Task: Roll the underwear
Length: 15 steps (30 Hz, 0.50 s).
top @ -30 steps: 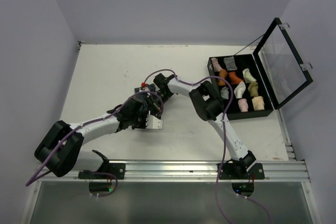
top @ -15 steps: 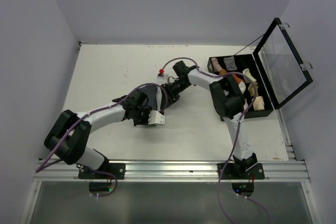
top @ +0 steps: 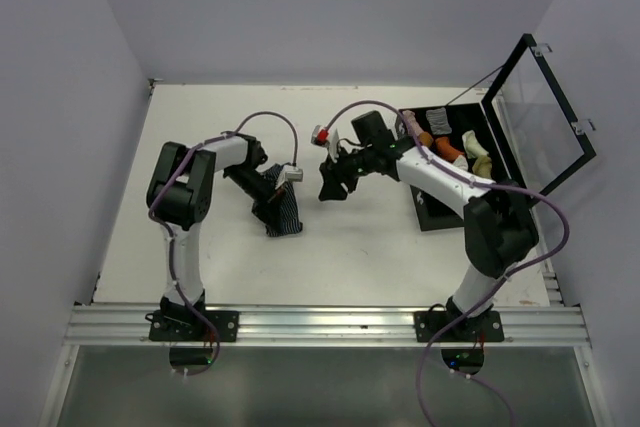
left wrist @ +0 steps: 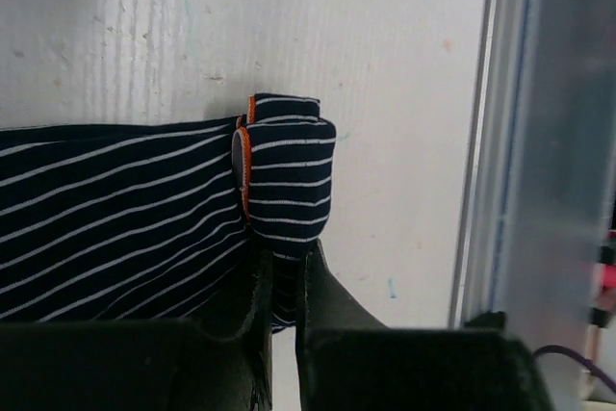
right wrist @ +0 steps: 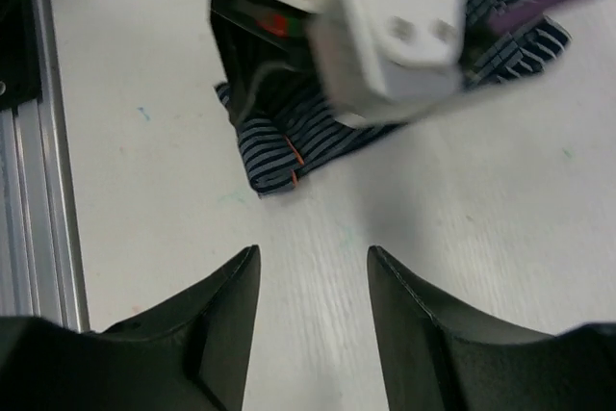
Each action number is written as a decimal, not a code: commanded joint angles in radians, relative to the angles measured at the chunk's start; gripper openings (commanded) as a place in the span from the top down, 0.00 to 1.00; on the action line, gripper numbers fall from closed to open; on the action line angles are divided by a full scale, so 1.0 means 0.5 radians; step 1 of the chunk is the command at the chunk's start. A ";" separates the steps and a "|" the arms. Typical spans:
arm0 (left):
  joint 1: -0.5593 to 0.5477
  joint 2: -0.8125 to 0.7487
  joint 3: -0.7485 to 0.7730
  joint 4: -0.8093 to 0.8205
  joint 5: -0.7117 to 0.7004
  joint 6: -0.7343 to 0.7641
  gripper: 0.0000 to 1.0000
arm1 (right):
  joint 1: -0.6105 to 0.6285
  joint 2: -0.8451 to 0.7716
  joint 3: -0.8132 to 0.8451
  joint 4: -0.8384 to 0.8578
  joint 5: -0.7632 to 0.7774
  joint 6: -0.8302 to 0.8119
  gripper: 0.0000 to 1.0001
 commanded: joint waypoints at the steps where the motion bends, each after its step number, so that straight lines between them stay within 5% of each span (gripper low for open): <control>1: 0.017 0.360 0.012 -0.202 -0.262 0.083 1.00 | 0.264 -0.092 -0.097 0.144 0.182 -0.340 0.47; 6: 0.023 0.514 0.211 -0.297 -0.204 0.089 1.00 | 0.613 0.012 -0.140 0.313 0.306 -0.598 0.35; 15: 0.027 0.530 0.233 -0.288 -0.182 0.076 1.00 | 0.798 0.144 -0.284 0.516 0.192 -1.009 0.35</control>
